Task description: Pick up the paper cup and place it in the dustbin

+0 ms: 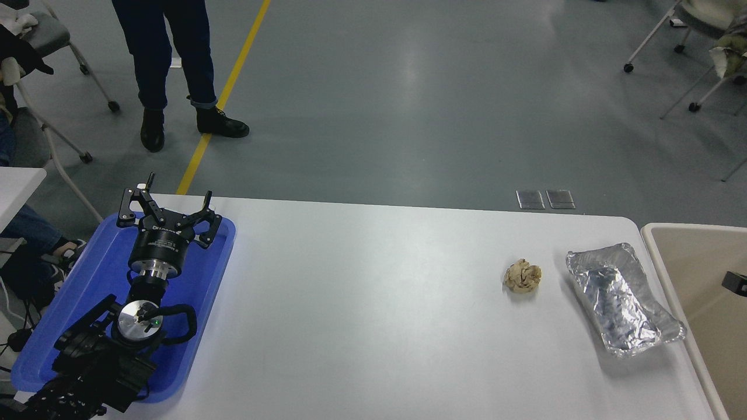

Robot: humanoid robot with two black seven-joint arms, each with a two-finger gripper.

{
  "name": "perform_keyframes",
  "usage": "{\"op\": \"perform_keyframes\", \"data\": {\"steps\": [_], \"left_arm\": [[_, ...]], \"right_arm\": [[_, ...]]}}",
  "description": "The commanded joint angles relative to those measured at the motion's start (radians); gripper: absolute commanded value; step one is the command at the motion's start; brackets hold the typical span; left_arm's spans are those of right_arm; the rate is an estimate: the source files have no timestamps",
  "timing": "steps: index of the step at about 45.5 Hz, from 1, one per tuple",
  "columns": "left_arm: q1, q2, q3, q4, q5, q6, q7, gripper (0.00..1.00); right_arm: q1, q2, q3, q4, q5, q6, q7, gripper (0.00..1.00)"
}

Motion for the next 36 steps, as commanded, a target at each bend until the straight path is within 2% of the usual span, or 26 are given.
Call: {"op": "perform_keyframes", "data": {"steps": [1,9,18,27,36], "left_arm": [[0.0,0.001,0.001,0.0,0.0,0.002,0.001,1.0],[0.0,0.001,0.001,0.0,0.0,0.002,0.001,1.0],[0.0,-0.001,0.001,0.0,0.0,0.003,0.001,1.0],[-0.002,-0.001,0.001,0.0,0.0,0.003,0.001,1.0],[0.0,-0.001,0.001,0.0,0.0,0.003,0.001,1.0]], "right_arm": [[0.219,-0.037,-0.014,0.147,-0.049,0.059,0.0,0.99],[0.445,-0.117,-0.057,0.44,-0.197,0.06,-0.006,0.99],[0.679,-0.201,-0.081,0.812,-0.416,0.065,-0.015,0.99],[0.951,-0.189,-0.235,1.207,-0.445,0.068,-0.067,1.0],[1.121,-0.109,-0.336,1.365,-0.424,0.071,-0.069,1.0]]}}
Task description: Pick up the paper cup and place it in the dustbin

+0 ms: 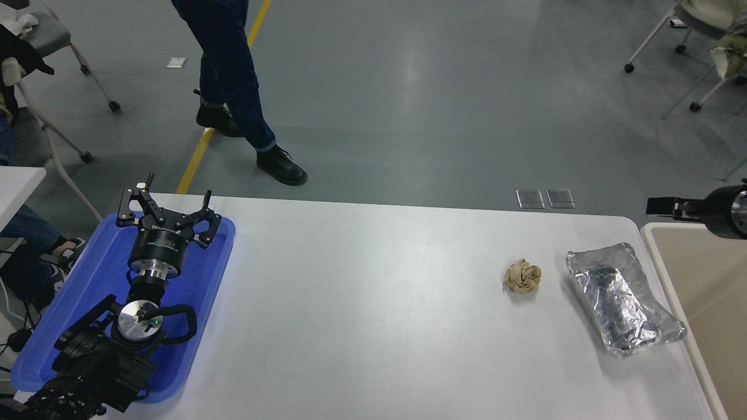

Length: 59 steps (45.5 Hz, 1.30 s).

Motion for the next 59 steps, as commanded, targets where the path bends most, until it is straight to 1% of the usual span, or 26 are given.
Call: {"op": "perform_keyframes", "data": {"steps": [1,5,12,17,23,27,32,34,39,45,49,59], "left_arm": [[0.001,-0.001,0.0,0.0,0.0,0.0,0.0,1.0],[0.001,0.001,0.0,0.0,0.0,0.0,0.0,1.0],[0.001,0.001,0.0,0.0,0.0,0.0,0.0,1.0],[0.001,0.001,0.0,0.0,0.0,0.0,0.0,1.0],[0.001,0.001,0.0,0.0,0.0,-0.001,0.0,1.0],[0.001,0.001,0.0,0.0,0.0,-0.001,0.0,1.0],[0.001,0.001,0.0,0.0,0.0,-0.001,0.0,1.0],[0.001,0.001,0.0,0.0,0.0,0.0,0.0,1.0],[0.001,0.001,0.0,0.0,0.0,-0.001,0.0,1.0],[0.003,0.001,0.0,0.0,0.0,0.0,0.0,1.0],[0.001,0.001,-0.002,0.0,0.0,0.0,-0.002,1.0],[0.001,0.001,-0.002,0.0,0.0,0.0,-0.002,1.0]], "right_arm": [[0.274,0.053,-0.133,0.31,-0.019,0.01,-0.018,1.0],[0.372,0.108,-0.178,0.376,0.022,0.05,-0.016,1.0],[0.469,0.225,-0.204,0.445,0.18,0.101,-0.016,1.0],[0.521,0.312,-0.228,0.453,0.264,0.154,-0.017,1.0],[0.587,0.414,-0.228,0.459,0.407,0.249,-0.019,1.0],[0.63,0.466,-0.228,0.459,0.497,0.317,-0.03,1.0],[0.662,0.49,-0.231,0.459,0.576,0.406,-0.065,1.0],[0.674,0.49,-0.239,0.46,0.585,0.444,-0.074,1.0],[0.697,0.492,-0.286,0.46,0.593,0.493,-0.077,1.0],[0.711,0.483,-0.377,0.485,0.571,0.498,-0.074,1.0],[0.722,0.464,-0.389,0.513,0.519,0.5,-0.067,1.0],[0.722,0.461,-0.385,0.511,0.521,0.498,-0.059,1.0]]}}
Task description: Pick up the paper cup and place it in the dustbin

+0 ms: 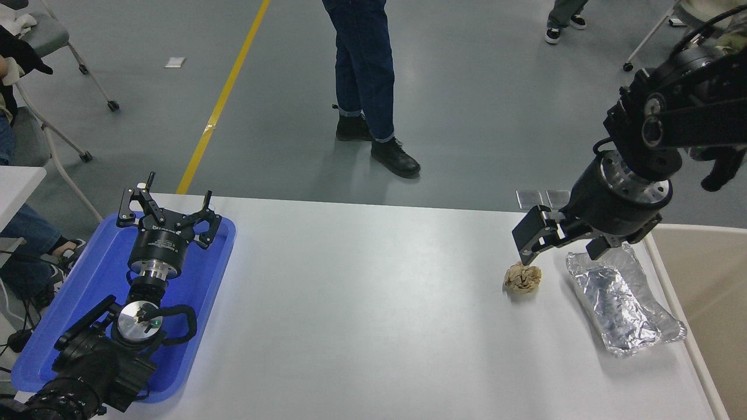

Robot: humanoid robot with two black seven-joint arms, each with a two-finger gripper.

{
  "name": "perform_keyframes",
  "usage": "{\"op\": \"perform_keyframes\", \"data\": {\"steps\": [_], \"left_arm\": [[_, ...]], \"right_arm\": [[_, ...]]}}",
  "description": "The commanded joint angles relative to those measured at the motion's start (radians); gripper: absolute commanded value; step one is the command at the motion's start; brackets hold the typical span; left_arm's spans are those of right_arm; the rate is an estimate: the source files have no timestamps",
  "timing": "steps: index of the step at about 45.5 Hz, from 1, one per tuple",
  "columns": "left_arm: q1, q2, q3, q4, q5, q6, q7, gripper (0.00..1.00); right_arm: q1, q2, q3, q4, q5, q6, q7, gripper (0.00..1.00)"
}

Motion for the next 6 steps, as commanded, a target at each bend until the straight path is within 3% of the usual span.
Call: {"op": "perform_keyframes", "data": {"steps": [1,6], "left_arm": [[0.0,0.0,-0.001,0.0,0.0,0.001,0.001,1.0],[0.0,0.0,-0.001,0.0,0.0,0.001,-0.001,1.0]], "right_arm": [[0.016,-0.005,-0.025,0.014,-0.007,0.019,0.011,1.0],[0.016,-0.006,-0.027,0.011,-0.013,0.022,0.047,1.0]]}}
